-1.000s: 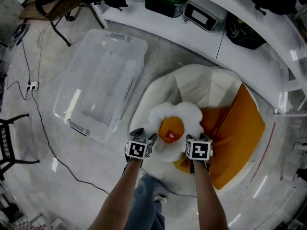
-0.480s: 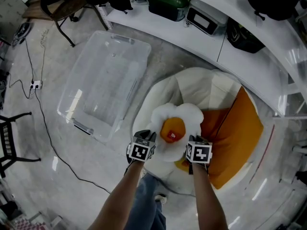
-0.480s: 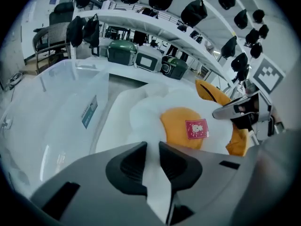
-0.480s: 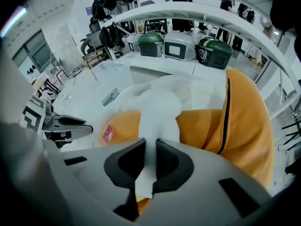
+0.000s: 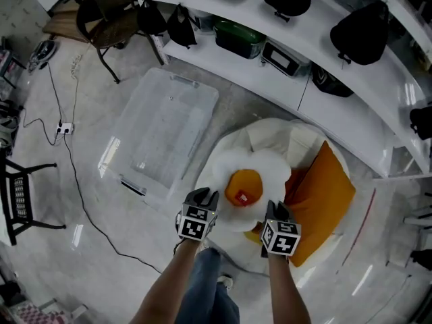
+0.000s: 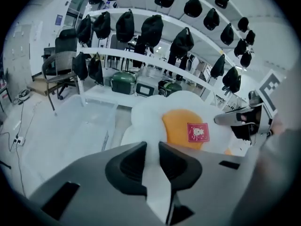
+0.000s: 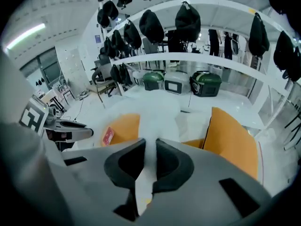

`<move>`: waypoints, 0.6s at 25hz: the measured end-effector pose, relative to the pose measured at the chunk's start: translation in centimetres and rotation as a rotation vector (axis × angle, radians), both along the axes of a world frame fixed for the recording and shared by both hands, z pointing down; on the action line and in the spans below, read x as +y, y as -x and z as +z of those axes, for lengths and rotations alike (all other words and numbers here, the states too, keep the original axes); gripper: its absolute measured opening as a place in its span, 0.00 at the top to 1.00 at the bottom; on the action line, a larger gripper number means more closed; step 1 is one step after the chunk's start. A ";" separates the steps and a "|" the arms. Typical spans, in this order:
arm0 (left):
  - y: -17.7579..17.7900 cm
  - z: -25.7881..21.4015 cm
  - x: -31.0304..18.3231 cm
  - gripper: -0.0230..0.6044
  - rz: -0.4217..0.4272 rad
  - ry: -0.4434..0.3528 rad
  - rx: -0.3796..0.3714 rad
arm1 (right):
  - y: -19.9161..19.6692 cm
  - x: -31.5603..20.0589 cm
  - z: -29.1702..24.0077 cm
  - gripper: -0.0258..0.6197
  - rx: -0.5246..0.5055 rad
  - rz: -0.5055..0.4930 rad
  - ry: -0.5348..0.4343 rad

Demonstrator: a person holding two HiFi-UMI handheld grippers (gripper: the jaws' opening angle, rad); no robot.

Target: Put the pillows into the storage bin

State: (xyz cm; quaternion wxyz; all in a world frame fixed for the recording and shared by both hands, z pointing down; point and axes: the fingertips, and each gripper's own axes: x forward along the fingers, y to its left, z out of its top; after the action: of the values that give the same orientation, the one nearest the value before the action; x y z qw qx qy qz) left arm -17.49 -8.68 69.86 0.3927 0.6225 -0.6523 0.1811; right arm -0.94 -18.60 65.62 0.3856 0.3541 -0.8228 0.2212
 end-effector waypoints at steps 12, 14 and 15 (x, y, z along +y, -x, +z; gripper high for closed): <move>-0.2 -14.6 5.7 0.83 -0.127 -0.112 -0.114 | 0.2 4.9 -13.5 0.92 -0.154 -0.079 -0.099; -0.7 -15.4 7.2 0.83 -0.161 -0.117 -0.116 | 0.0 5.9 -14.4 0.92 -0.163 -0.110 -0.110; -0.9 -15.7 7.9 0.83 -0.176 -0.116 -0.116 | 0.0 6.4 -14.8 0.92 -0.167 -0.124 -0.111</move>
State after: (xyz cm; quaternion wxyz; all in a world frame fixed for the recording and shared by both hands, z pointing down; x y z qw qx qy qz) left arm -16.61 -0.74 54.18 0.3321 0.5730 -0.7353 0.1437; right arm -0.99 -12.17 50.81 0.3084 0.3038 -0.8833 0.1798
